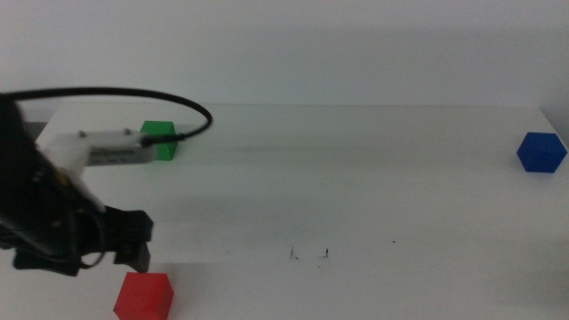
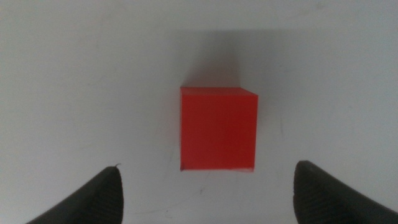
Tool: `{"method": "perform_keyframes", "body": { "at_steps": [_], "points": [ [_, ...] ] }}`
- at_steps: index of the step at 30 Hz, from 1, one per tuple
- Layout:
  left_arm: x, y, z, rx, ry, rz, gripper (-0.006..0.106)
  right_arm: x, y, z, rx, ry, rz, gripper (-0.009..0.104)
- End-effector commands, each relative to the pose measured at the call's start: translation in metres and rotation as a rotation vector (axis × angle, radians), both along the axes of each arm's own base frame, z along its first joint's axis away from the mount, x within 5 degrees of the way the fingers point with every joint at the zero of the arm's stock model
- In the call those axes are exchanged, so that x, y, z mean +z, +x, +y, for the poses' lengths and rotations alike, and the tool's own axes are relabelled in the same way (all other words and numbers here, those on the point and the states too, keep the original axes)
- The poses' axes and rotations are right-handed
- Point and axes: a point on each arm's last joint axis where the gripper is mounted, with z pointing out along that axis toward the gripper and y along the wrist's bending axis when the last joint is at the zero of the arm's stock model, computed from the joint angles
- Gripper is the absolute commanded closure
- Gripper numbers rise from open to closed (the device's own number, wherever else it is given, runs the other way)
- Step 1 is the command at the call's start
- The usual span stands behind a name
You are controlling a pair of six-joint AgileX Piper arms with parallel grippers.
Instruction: Stack red cubes first, then green, then blue cubes in a specific spot.
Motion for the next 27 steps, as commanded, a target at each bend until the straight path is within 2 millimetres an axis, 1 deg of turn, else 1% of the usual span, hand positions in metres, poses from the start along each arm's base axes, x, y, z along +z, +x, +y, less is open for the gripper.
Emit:
{"method": "perform_keyframes", "body": {
  "at_steps": [1, 4, 6, 11, 18, 21, 24, 25, 27],
  "points": [
    [-0.007, 0.008, -0.007, 0.019, 0.024, 0.002, 0.007, 0.0, 0.0, -0.001, -0.008, -0.012, -0.012, 0.002],
    [-0.027, 0.015, -0.013, 0.018, 0.034, 0.041, 0.007, 0.0, 0.0, -0.001, -0.008, -0.012, -0.012, 0.002],
    [-0.043, 0.016, -0.016, 0.029, 0.016, 0.059, 0.007, 0.0, 0.0, -0.001, -0.008, -0.012, -0.012, 0.002],
    [-0.07, 0.014, -0.019, 0.091, -0.038, 0.018, 0.007, 0.0, 0.0, -0.001, -0.008, -0.012, -0.012, 0.002],
    [-0.091, 0.014, -0.017, 0.077, -0.009, 0.039, 0.007, 0.0, 0.0, -0.001, -0.008, -0.012, -0.012, 0.002],
    [-0.097, 0.014, -0.018, 0.036, 0.002, 0.056, 0.008, 0.0, 0.0, -0.001, -0.008, -0.012, -0.012, 0.002],
    [-0.098, 0.014, -0.018, 0.034, 0.003, 0.063, 0.016, 0.0, 0.0, -0.001, -0.008, -0.012, -0.012, 0.002],
    [-0.098, 0.014, -0.019, 0.043, -0.002, 0.065, 0.022, 0.0, 0.0, -0.001, -0.008, -0.012, -0.012, 0.002],
    [-0.098, 0.013, -0.02, 0.057, -0.009, 0.07, 0.039, 0.0, 0.0, -0.001, -0.008, -0.012, -0.012, 0.002]
  ]
}}
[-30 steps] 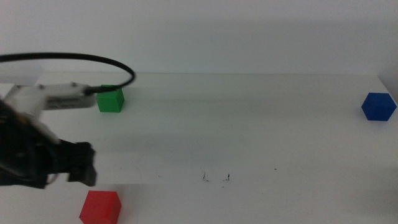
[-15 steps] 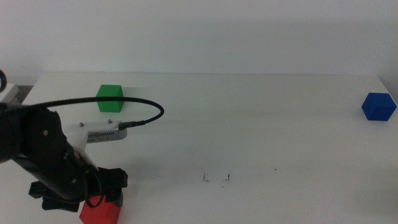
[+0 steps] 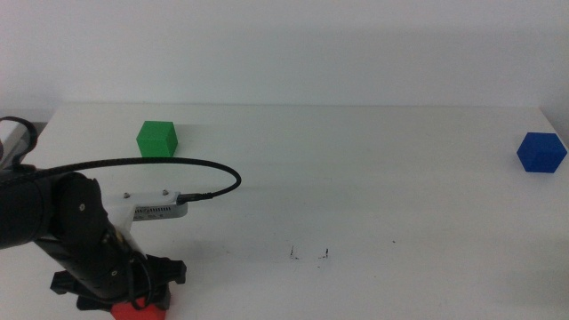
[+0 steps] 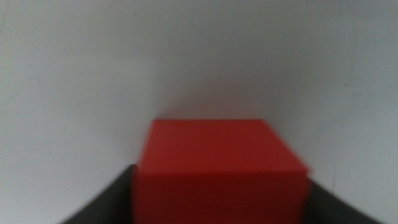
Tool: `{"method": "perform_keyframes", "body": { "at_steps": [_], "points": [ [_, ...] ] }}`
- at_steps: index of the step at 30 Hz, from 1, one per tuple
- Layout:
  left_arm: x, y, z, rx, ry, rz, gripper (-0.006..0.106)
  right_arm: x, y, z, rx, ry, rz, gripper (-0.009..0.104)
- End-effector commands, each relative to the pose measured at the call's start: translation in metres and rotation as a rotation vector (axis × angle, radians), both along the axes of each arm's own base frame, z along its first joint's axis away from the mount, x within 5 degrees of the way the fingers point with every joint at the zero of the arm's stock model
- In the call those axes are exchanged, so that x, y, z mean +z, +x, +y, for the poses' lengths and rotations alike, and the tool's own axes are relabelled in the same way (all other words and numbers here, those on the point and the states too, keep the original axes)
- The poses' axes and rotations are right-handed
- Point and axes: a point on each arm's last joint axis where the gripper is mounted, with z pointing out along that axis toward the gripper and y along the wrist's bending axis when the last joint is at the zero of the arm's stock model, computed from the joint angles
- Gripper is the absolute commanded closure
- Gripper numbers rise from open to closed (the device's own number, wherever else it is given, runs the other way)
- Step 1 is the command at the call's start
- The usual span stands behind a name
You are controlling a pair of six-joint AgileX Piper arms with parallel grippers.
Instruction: Stack red cubes first, then green, then blue cubes in a specific spot.
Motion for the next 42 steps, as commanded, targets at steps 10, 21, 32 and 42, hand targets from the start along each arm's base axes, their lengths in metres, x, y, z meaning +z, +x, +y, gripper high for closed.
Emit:
{"method": "perform_keyframes", "body": {
  "at_steps": [10, 21, 32, 42],
  "points": [
    [0.063, 0.031, -0.078, -0.011, -0.003, -0.126, 0.102, 0.0, 0.0, -0.001, -0.008, -0.012, -0.012, 0.002],
    [0.056, 0.097, -0.181, -0.043, -0.044, 0.01, 0.102, 0.0, 0.0, -0.001, -0.008, -0.012, -0.012, 0.002],
    [0.019, 0.093, -0.217, -0.061, 0.037, -0.008, 0.102, 0.0, 0.0, -0.001, -0.008, -0.012, -0.012, 0.002],
    [0.006, 0.098, -0.22, -0.055, 0.04, -0.027, 0.102, 0.0, 0.0, -0.001, -0.008, -0.012, -0.012, 0.002]
  ]
}}
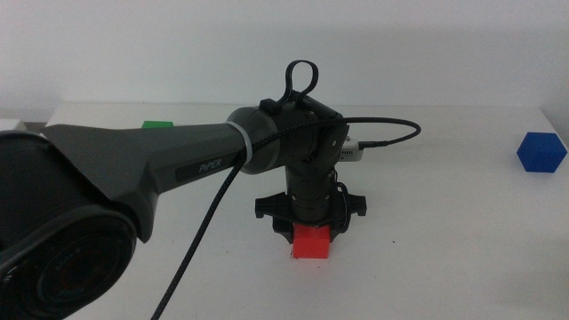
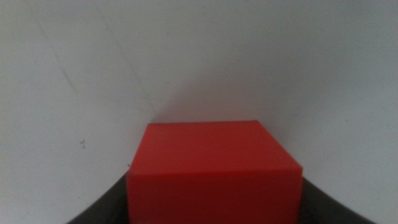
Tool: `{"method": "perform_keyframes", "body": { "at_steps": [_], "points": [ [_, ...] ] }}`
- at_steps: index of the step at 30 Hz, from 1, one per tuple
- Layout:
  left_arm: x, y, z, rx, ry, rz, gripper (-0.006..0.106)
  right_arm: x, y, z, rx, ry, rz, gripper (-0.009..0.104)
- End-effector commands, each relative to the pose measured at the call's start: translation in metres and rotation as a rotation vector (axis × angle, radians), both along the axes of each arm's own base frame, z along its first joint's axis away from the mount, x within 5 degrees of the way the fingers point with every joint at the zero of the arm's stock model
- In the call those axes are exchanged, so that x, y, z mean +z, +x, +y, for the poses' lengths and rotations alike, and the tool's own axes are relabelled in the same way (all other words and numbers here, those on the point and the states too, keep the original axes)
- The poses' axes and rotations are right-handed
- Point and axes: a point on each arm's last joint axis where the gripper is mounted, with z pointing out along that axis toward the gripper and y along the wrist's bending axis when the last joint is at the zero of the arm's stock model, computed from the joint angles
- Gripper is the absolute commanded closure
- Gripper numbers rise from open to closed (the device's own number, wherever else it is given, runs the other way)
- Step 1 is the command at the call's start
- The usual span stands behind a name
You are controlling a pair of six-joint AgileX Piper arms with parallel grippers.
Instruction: Stack red cubes first, then green, then blue cubes in a specific spot.
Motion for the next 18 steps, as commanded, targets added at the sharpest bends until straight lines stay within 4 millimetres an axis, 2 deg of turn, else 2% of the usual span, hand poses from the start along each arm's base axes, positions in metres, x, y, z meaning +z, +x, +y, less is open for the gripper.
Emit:
{"method": "perform_keyframes", "body": {
  "at_steps": [1, 5, 9, 12, 13, 16, 18],
  "points": [
    [0.0, 0.001, -0.002, 0.014, -0.009, -0.008, 0.102, 0.0, 0.0, -0.001, -0.008, -0.012, -0.012, 0.002],
    [-0.004, 0.0, -0.002, 0.028, -0.003, 0.012, 0.1, 0.0, 0.0, -0.001, -0.008, -0.012, -0.012, 0.002],
    [-0.004, 0.0, -0.002, 0.032, 0.001, 0.016, 0.085, 0.0, 0.0, -0.001, -0.008, -0.012, -0.012, 0.002],
    [-0.004, 0.0, -0.002, 0.026, 0.002, 0.016, 0.061, 0.0, 0.0, -0.001, -0.008, -0.012, -0.012, 0.002],
    [-0.004, 0.0, -0.001, 0.02, 0.007, 0.007, 0.033, 0.0, 0.0, -0.001, -0.008, -0.012, -0.012, 0.002],
    [0.006, 0.003, 0.003, -0.015, 0.042, -0.027, 0.008, 0.0, 0.0, -0.001, -0.008, -0.012, -0.012, 0.002],
    [0.023, 0.004, 0.008, -0.008, 0.034, -0.059, 0.007, 0.0, 0.0, -0.001, -0.008, -0.012, -0.012, 0.002]
  ]
}}
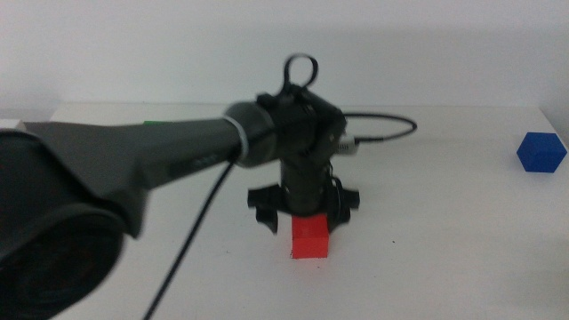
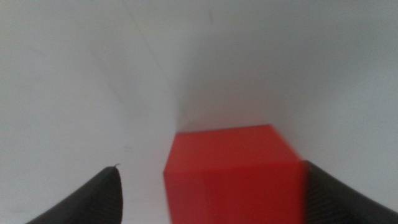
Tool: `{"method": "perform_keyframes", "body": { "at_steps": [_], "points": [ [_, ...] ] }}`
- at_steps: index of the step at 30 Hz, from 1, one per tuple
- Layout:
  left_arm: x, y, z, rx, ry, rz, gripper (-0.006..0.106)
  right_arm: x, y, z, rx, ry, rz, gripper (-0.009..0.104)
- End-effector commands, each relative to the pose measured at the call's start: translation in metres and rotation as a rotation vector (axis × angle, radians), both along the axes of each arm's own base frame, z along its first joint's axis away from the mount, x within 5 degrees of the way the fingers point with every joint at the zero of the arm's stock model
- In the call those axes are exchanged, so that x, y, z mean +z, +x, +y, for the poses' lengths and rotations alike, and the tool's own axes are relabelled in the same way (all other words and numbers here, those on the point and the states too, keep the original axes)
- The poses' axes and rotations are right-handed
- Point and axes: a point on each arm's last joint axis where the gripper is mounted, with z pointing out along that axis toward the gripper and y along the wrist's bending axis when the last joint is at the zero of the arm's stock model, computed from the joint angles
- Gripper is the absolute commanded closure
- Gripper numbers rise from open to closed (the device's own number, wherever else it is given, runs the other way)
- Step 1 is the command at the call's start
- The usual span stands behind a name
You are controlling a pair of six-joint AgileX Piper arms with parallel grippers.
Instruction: Stack red cubes first, then green, then blue cubes in a specific spot.
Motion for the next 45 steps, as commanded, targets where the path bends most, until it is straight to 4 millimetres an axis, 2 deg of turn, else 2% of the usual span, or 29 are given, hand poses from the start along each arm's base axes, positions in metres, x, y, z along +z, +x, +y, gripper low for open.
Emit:
{"method": "perform_keyframes", "body": {
  "at_steps": [1, 4, 7, 8, 11, 14, 17, 19, 27, 31, 34, 36, 40, 43, 45],
  "points": [
    [0.037, 0.005, 0.012, 0.008, -0.029, -0.084, 0.007, 0.0, 0.0, -0.001, -0.008, -0.012, -0.012, 0.002],
    [0.077, 0.014, 0.044, 0.014, 0.002, -0.179, 0.007, 0.0, 0.0, -0.001, -0.008, -0.012, -0.012, 0.002],
    [0.099, 0.03, 0.091, 0.059, 0.051, -0.21, 0.007, 0.0, 0.0, -0.001, -0.008, -0.012, -0.012, 0.002],
    [0.103, 0.046, 0.126, 0.092, 0.066, -0.218, 0.007, 0.0, 0.0, -0.001, -0.008, -0.012, -0.012, 0.002],
    [0.101, 0.067, 0.168, 0.15, 0.03, -0.22, 0.007, 0.0, 0.0, -0.001, -0.008, -0.012, -0.012, 0.002],
    [0.091, 0.089, 0.208, 0.137, -0.026, -0.245, 0.007, 0.0, 0.0, -0.001, -0.008, -0.012, -0.012, 0.002],
    [0.075, 0.11, 0.238, 0.145, -0.113, -0.247, 0.007, 0.0, 0.0, -0.001, -0.008, -0.012, -0.012, 0.002],
    [0.064, 0.122, 0.249, 0.134, -0.145, -0.223, 0.007, 0.0, 0.0, -0.001, -0.008, -0.012, -0.012, 0.002],
    [0.031, 0.168, 0.258, 0.069, -0.053, -0.223, 0.007, 0.0, 0.0, -0.001, -0.008, -0.012, -0.012, 0.002],
    [0.012, 0.179, 0.257, 0.049, -0.055, -0.213, 0.008, 0.0, 0.0, -0.001, -0.008, -0.012, -0.012, 0.002],
    [0.0, 0.182, 0.255, 0.033, -0.071, -0.199, 0.016, 0.0, 0.0, -0.001, -0.008, -0.012, -0.012, 0.002],
    [-0.005, 0.183, 0.253, 0.04, -0.092, -0.189, 0.029, 0.0, 0.0, -0.001, -0.008, -0.012, -0.012, 0.002],
    [0.001, 0.181, 0.251, 0.062, -0.12, -0.182, 0.067, 0.0, 0.0, -0.001, -0.008, -0.012, -0.012, 0.002],
    [0.031, 0.168, 0.24, 0.099, -0.137, -0.158, 0.086, 0.0, 0.0, -0.001, -0.008, -0.012, -0.012, 0.002],
    [0.055, 0.148, 0.215, 0.11, -0.123, -0.151, 0.092, 0.0, 0.0, -0.001, -0.008, -0.012, -0.012, 0.002]
  ]
}}
